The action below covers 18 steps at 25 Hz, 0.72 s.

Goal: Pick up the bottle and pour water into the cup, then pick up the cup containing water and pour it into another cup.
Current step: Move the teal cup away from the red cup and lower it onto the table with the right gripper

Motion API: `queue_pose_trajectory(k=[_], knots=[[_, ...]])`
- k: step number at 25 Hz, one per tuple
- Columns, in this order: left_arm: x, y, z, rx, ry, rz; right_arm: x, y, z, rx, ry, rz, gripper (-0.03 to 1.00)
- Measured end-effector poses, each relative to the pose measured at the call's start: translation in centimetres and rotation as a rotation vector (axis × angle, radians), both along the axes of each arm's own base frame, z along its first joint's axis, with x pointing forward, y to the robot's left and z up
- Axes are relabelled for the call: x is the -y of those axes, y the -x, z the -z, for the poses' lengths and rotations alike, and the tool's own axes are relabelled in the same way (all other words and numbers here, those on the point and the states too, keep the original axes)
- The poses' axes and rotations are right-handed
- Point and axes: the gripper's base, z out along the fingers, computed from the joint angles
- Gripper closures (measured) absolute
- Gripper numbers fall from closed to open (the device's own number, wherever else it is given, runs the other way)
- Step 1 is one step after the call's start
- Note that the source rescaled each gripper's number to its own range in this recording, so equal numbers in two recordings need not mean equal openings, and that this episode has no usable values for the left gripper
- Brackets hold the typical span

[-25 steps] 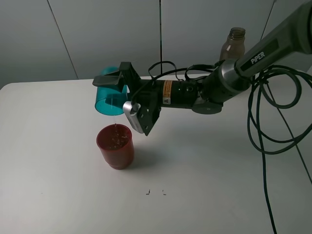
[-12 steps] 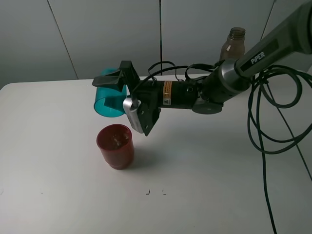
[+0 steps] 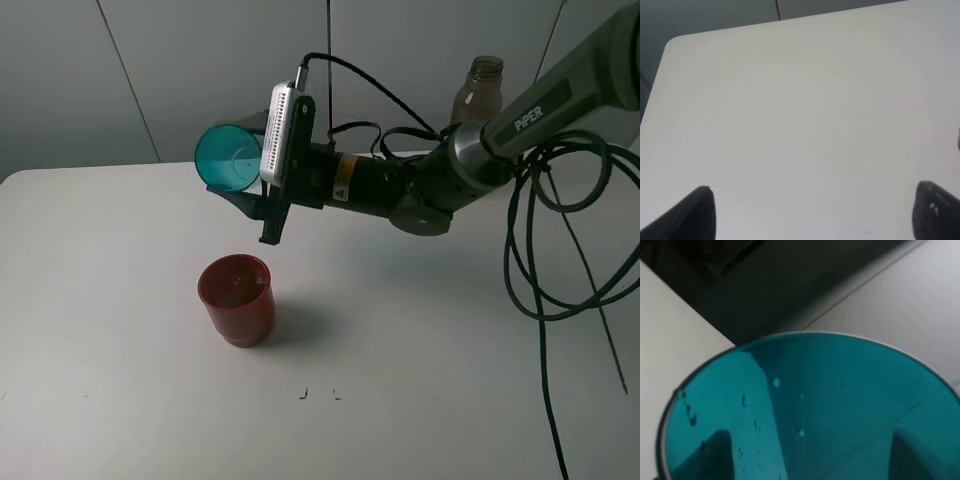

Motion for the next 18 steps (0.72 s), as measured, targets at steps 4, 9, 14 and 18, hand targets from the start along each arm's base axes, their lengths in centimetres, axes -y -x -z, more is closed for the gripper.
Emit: queue_pose_trajectory(k=[4,9,14,18], knots=[[0.0,0.0,0.0,0.0,0.0,0.0,0.6,-1.2,-0.1,-0.304,-0.15,0.146,0.9],[0.0,0.0,0.0,0.0,0.0,0.0,1.7,-2.8,1.2,-0.554,-0.174,0.389,0.9],[0.0,0.0,0.0,0.0,0.0,0.0,2.7,-3.7,2.1,-0.663,-0.143,0.526,0.9],[0.0,0.0,0.0,0.0,0.0,0.0,4.3,-4.7,2.1,-0.723,-0.202,0.578,0.9]])
